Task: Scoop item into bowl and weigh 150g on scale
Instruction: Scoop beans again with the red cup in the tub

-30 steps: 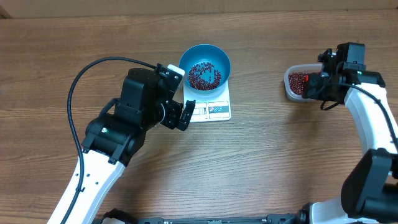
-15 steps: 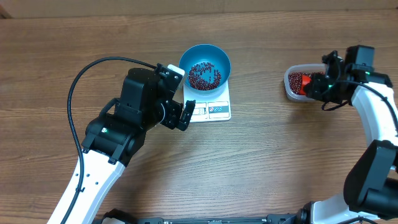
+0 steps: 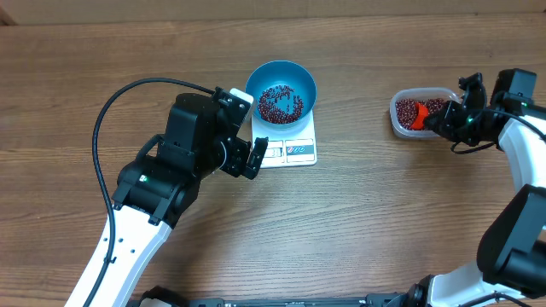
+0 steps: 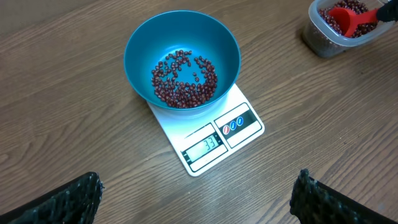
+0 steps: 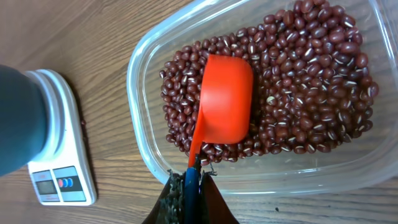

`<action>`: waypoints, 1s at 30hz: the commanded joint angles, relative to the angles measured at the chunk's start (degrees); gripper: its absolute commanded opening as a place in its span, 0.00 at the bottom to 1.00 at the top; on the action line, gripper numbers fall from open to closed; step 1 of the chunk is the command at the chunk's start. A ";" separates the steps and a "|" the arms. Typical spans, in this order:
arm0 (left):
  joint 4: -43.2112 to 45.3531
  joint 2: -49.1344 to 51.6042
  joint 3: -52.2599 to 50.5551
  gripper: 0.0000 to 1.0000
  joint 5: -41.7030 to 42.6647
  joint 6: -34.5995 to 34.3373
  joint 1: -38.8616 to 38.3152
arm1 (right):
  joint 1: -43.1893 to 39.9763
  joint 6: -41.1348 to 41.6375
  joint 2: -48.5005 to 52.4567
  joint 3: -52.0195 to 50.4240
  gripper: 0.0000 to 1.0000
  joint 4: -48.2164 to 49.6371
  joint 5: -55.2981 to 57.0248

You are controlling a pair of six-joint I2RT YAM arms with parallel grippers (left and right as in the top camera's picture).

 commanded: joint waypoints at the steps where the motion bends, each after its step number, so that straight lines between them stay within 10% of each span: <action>1: 0.04 -0.85 -0.02 1.00 0.98 1.07 0.24 | -1.49 0.20 2.78 0.07 0.04 0.26 -5.33; 30: 0.04 -0.85 -0.02 1.00 0.98 1.07 0.24 | -6.67 7.96 8.72 0.07 0.04 3.85 -9.05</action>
